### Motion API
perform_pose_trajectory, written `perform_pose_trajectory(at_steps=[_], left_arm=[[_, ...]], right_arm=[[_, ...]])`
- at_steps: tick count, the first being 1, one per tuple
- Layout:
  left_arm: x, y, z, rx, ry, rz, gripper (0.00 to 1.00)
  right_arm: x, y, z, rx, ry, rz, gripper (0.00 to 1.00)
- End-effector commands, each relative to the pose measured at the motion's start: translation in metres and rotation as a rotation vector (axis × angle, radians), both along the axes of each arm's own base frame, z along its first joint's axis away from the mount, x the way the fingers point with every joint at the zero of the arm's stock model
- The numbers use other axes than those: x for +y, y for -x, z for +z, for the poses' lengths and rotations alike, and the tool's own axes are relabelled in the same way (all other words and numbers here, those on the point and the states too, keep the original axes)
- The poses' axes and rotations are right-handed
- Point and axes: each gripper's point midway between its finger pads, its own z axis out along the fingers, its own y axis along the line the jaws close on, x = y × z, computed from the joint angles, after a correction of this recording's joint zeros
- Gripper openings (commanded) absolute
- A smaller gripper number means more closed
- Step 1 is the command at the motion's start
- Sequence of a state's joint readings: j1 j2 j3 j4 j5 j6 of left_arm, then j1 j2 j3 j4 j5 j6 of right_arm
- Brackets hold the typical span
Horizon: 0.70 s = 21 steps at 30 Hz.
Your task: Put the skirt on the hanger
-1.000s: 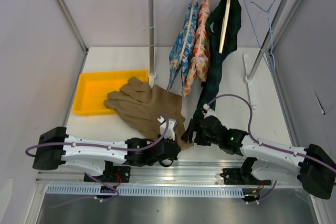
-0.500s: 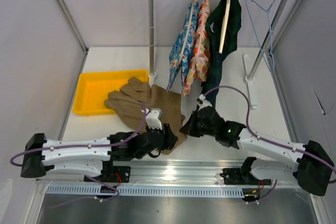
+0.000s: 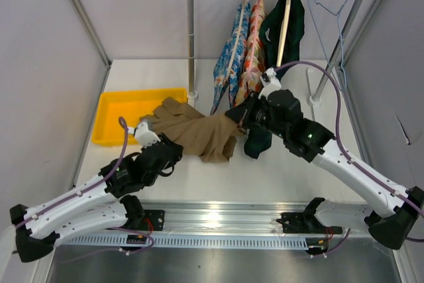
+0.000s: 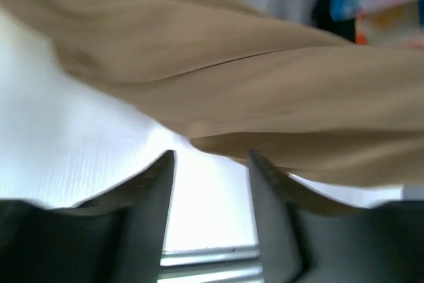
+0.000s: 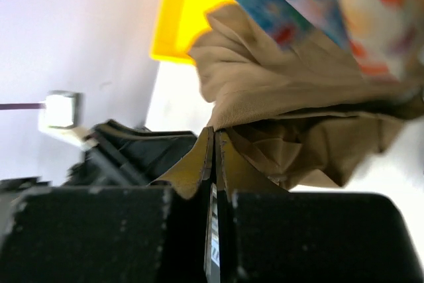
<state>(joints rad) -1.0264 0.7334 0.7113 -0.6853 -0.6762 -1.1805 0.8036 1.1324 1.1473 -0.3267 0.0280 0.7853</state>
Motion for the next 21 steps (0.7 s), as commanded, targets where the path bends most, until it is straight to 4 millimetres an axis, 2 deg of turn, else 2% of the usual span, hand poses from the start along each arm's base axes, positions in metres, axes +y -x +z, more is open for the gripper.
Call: perform_pose_trajectory(at_steps=[1,2,4,6,7,8,14,16,21], left_arm=[[0.023,-0.007,-0.004,0.052,0.044,0.128,0.35],[0.028,-0.01,-0.01,0.074,0.06,0.157,0.3],[0.033,-0.012,-0.02,0.1,0.08,0.181,0.18],[0.036,-0.019,-0.03,0.128,0.126,0.209,0.1],[0.039,-0.021,-0.043,0.149,0.126,0.224,0.03],[0.04,-0.024,-0.047,0.158,0.141,0.236,0.0],[0.059,-0.046,-0.076,0.232,0.167,0.335,0.0],[0.056,-0.051,-0.081,0.249,0.186,0.331,0.0],[0.066,-0.064,-0.104,0.295,0.179,0.399,0.0]], right_arm=[[0.0,-0.002,0.071,-0.175,-0.07,0.031,0.0],[-0.002,-0.001,0.087,-0.201,-0.089,0.028,0.0],[-0.008,0.002,0.104,-0.23,-0.109,0.024,0.0],[-0.013,0.006,0.121,-0.267,-0.136,0.019,0.0],[-0.018,0.009,0.13,-0.283,-0.152,0.016,0.0],[-0.02,0.011,0.134,-0.289,-0.157,0.014,0.0],[-0.033,0.021,0.149,-0.317,-0.185,0.006,0.0],[-0.037,0.025,0.157,-0.333,-0.199,0.006,0.0],[-0.048,0.035,0.174,-0.36,-0.229,0.002,0.0]])
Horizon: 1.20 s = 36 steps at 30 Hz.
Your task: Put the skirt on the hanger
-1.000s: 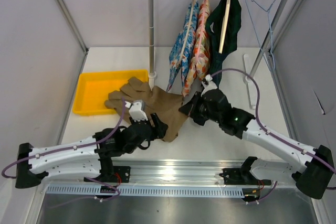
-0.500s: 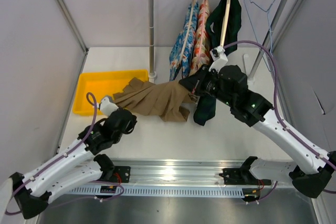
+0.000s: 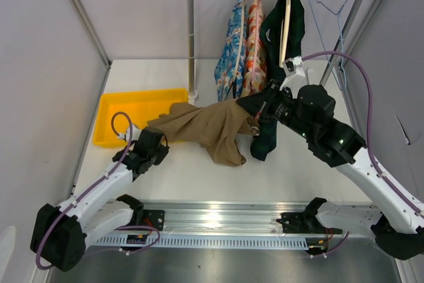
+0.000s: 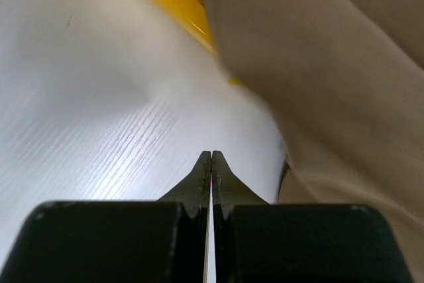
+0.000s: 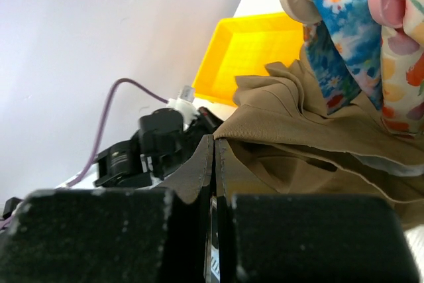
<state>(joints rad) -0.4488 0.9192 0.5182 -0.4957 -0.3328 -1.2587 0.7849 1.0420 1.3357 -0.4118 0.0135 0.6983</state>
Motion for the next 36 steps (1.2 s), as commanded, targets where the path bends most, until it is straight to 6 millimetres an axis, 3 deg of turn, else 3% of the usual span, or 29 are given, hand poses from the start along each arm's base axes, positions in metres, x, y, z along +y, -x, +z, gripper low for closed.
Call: perform_pose_trajectory(at_steps=[1,9,15,19,26,27,29,30,33,34,36], left_arm=[[-0.003,-0.02,-0.003,-0.028,0.058,0.037,0.0],[0.021,-0.048,-0.026,0.024,0.062,0.141,0.0],[0.027,-0.079,-0.013,-0.013,0.038,0.142,0.0],[0.029,-0.096,-0.005,-0.039,0.032,0.113,0.01],[0.036,-0.109,0.009,-0.063,-0.012,0.079,0.04],[0.034,-0.111,0.017,-0.085,-0.009,0.067,0.06],[0.03,-0.11,0.027,-0.108,-0.011,0.019,0.08],[0.029,-0.107,0.03,-0.117,-0.01,0.004,0.12],[0.024,-0.098,0.057,-0.194,-0.013,-0.064,0.26],[0.022,-0.09,0.072,-0.236,-0.019,-0.097,0.3],[0.012,-0.076,0.081,-0.251,-0.021,-0.154,0.4]], right_arm=[[-0.02,0.018,0.076,-0.162,-0.152,-0.004,0.0],[-0.039,0.035,0.066,-0.143,-0.161,-0.017,0.0],[-0.044,0.042,0.057,-0.124,-0.143,-0.005,0.0],[-0.032,0.046,0.042,-0.083,-0.121,0.054,0.0],[0.005,0.043,-0.022,0.047,-0.035,0.124,0.0],[0.015,0.039,-0.044,0.087,0.006,0.131,0.0],[0.032,0.039,-0.067,0.127,0.046,0.157,0.0],[0.042,0.035,-0.091,0.164,0.093,0.16,0.0],[0.061,0.031,-0.118,0.177,0.151,0.146,0.0],[0.069,0.028,-0.139,0.206,0.187,0.147,0.0],[0.079,0.024,-0.154,0.221,0.2,0.157,0.0]])
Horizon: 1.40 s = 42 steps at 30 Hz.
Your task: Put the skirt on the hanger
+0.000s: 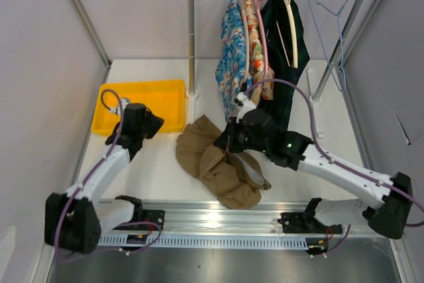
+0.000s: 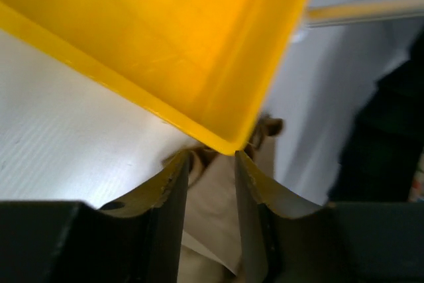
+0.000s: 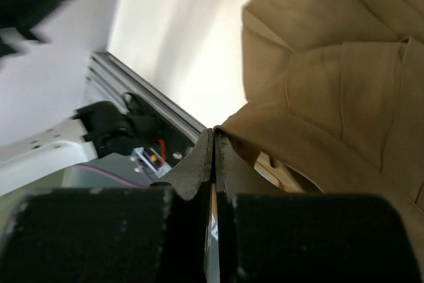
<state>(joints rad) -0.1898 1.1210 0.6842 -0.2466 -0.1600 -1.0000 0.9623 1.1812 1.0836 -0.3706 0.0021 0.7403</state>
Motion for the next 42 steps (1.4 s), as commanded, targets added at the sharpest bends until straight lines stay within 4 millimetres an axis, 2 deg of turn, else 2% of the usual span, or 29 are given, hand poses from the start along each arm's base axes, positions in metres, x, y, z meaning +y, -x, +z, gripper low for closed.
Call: perform_pose_trajectory(at_steps=[1,2,3,5,7,8,10,11,12,13,15,18,20,24,27,32,35,38,39,42], left_arm=[[-0.017,0.016,0.04,-0.118,-0.026,-0.139,0.43],[-0.025,0.026,0.049,-0.151,-0.035,-0.189,0.46],[-0.028,0.035,0.048,-0.139,-0.046,-0.213,0.5],[-0.047,0.05,0.049,-0.149,-0.062,-0.309,0.55],[-0.062,0.065,0.051,-0.157,-0.066,-0.385,0.59],[-0.078,0.078,0.047,-0.152,-0.068,-0.458,0.62],[-0.086,0.093,0.043,-0.146,-0.08,-0.495,0.65],[-0.098,0.105,0.042,-0.147,-0.075,-0.546,0.67],[-0.099,0.114,0.037,-0.145,-0.074,-0.564,0.68],[-0.108,0.123,0.037,-0.153,-0.062,-0.606,0.69],[-0.112,0.131,0.035,-0.169,-0.063,-0.638,0.73],[-0.114,0.139,0.031,-0.163,-0.09,-0.666,0.76],[-0.115,0.144,0.022,-0.14,-0.1,-0.683,0.75],[-0.122,0.15,0.02,-0.143,-0.074,-0.706,0.75],[-0.125,0.151,0.03,-0.176,-0.061,-0.724,0.75],[-0.128,0.154,0.047,-0.199,-0.073,-0.76,0.76],[-0.128,0.153,0.059,-0.231,-0.079,-0.768,0.78],[-0.131,0.153,0.059,-0.227,-0.104,-0.804,0.81],[-0.133,0.152,0.065,-0.242,-0.114,-0.817,0.81],[-0.139,0.152,0.071,-0.241,-0.13,-0.853,0.81]], right_arm=[[0.023,-0.013,-0.013,-0.019,-0.014,-0.01,0.0],[0.027,-0.015,-0.018,-0.018,-0.007,-0.01,0.0],[0.031,-0.015,-0.024,-0.013,0.006,-0.005,0.0],[0.04,-0.019,-0.043,0.009,0.034,0.002,0.1],[0.047,-0.019,-0.052,0.02,0.041,0.016,0.13],[0.052,-0.02,-0.061,0.028,0.058,0.021,0.15],[0.057,-0.02,-0.069,0.032,0.07,0.028,0.2],[0.059,-0.02,-0.072,0.034,0.074,0.026,0.22],[0.06,-0.021,-0.079,0.042,0.087,0.024,0.24],[0.062,-0.021,-0.081,0.045,0.088,0.026,0.32],[0.065,-0.02,-0.086,0.05,0.091,0.031,0.38],[0.071,-0.018,-0.079,0.038,0.086,0.033,0.56],[0.071,-0.016,-0.077,0.021,0.104,0.024,0.62],[0.07,-0.013,-0.06,0.001,0.079,0.009,0.76],[0.069,-0.01,-0.051,-0.01,0.063,-0.001,0.8],[0.063,-0.001,-0.017,-0.053,0.02,-0.012,0.87],[0.056,0.008,-0.005,-0.059,0.001,-0.012,0.9],[0.049,0.014,-0.005,-0.057,0.01,-0.032,0.9],[0.044,0.016,0.001,-0.062,-0.001,-0.041,0.9],[0.024,0.025,-0.002,-0.062,0.037,-0.094,0.9]])
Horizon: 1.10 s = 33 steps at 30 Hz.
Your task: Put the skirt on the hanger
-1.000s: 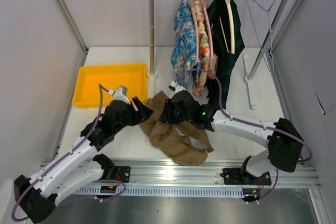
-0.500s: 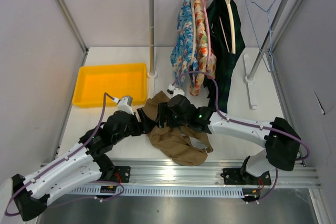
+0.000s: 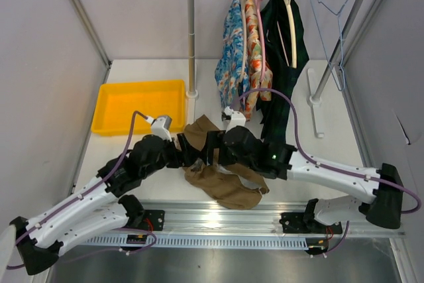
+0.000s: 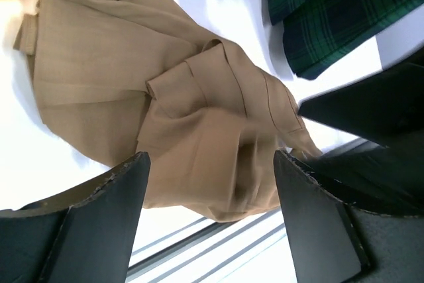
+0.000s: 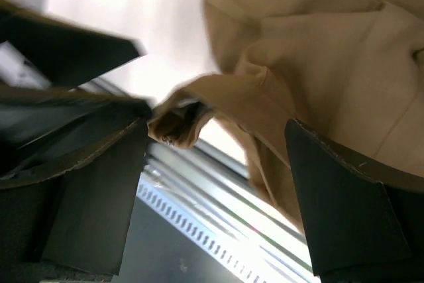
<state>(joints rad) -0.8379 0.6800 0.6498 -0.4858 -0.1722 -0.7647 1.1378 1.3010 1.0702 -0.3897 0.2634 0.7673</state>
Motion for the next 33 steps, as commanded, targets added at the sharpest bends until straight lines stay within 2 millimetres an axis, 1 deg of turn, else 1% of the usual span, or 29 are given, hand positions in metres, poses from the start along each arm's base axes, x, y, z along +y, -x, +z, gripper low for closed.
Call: perform_pose_trajectory(at_steps=[1,2,3,4,5,6,7,8,9,10,11,12,13,14,15,17,18,21,23,24,25,27,29,30,31,32,33], left_arm=[[-0.014,0.004,0.012,-0.013,-0.033,-0.096,0.81],[-0.015,0.004,0.009,0.001,-0.045,-0.099,0.81],[-0.016,0.005,0.006,0.011,-0.058,-0.11,0.8],[-0.018,0.006,0.003,0.026,-0.069,-0.119,0.77],[-0.019,0.01,0.001,0.035,-0.075,-0.132,0.77],[-0.022,0.014,0.002,0.034,-0.069,-0.148,0.77],[-0.021,0.019,0.001,0.037,-0.067,-0.158,0.76],[-0.021,0.023,0.0,0.043,-0.062,-0.168,0.75],[-0.022,0.028,-0.001,0.05,-0.058,-0.179,0.75],[-0.018,0.032,-0.006,0.067,-0.061,-0.178,0.75],[-0.017,0.033,-0.008,0.071,-0.067,-0.178,0.75],[-0.014,0.035,-0.015,0.088,-0.075,-0.172,0.75],[-0.012,0.037,-0.018,0.096,-0.082,-0.171,0.75],[-0.011,0.039,-0.022,0.1,-0.082,-0.174,0.74],[-0.011,0.041,-0.024,0.109,-0.082,-0.178,0.74],[-0.009,0.044,-0.025,0.118,-0.085,-0.188,0.74],[-0.01,0.047,-0.025,0.121,-0.085,-0.201,0.74],[-0.01,0.055,-0.026,0.125,-0.088,-0.229,0.74],[-0.011,0.06,-0.024,0.116,-0.074,-0.249,0.73],[-0.012,0.063,-0.026,0.123,-0.076,-0.258,0.72],[-0.01,0.066,-0.027,0.126,-0.081,-0.26,0.72],[-0.011,0.074,-0.033,0.135,-0.091,-0.281,0.71],[-0.01,0.078,-0.034,0.128,-0.087,-0.279,0.71],[-0.011,0.085,-0.036,0.131,-0.093,-0.298,0.7],[-0.009,0.087,-0.037,0.133,-0.102,-0.296,0.69],[-0.008,0.087,-0.038,0.13,-0.105,-0.283,0.68],[-0.009,0.093,-0.04,0.128,-0.112,-0.303,0.67]], right_arm=[[-0.003,0.012,0.052,-0.05,-0.141,-0.061,0.9],[-0.009,0.013,0.05,-0.046,-0.133,-0.077,0.88],[-0.022,0.017,0.044,-0.035,-0.113,-0.094,0.87],[-0.029,0.016,0.042,-0.033,-0.112,-0.123,0.86],[-0.034,0.019,0.04,-0.028,-0.108,-0.13,0.85],[-0.046,0.023,0.032,-0.021,-0.091,-0.138,0.85],[-0.053,0.024,0.03,-0.023,-0.085,-0.153,0.84],[-0.057,0.029,0.027,-0.023,-0.078,-0.147,0.84],[-0.065,0.033,0.02,-0.017,-0.05,-0.148,0.83],[-0.076,0.04,0.008,-0.001,-0.008,-0.146,0.8],[-0.077,0.042,0.007,0.0,-0.016,-0.15,0.8],[-0.088,0.049,-0.005,0.017,0.041,-0.153,0.77],[-0.096,0.053,-0.018,0.031,0.079,-0.165,0.76],[-0.102,0.055,-0.026,0.049,0.092,-0.204,0.76],[-0.112,0.066,-0.04,0.066,0.15,-0.199,0.76],[-0.13,0.075,-0.061,0.09,0.202,-0.232,0.75],[-0.14,0.083,-0.07,0.105,0.221,-0.264,0.73],[-0.164,0.092,-0.084,0.118,0.23,-0.305,0.71],[-0.168,0.097,-0.085,0.13,0.185,-0.331,0.7],[-0.175,0.098,-0.088,0.135,0.184,-0.339,0.67],[-0.177,0.099,-0.089,0.15,0.168,-0.365,0.65],[-0.19,0.099,-0.096,0.155,0.205,-0.393,0.64],[-0.194,0.1,-0.101,0.171,0.212,-0.422,0.64],[-0.197,0.1,-0.106,0.17,0.226,-0.431,0.64],[-0.198,0.1,-0.109,0.172,0.232,-0.439,0.63],[-0.199,0.1,-0.111,0.174,0.235,-0.445,0.63],[-0.196,0.1,-0.112,0.175,0.224,-0.444,0.63]])
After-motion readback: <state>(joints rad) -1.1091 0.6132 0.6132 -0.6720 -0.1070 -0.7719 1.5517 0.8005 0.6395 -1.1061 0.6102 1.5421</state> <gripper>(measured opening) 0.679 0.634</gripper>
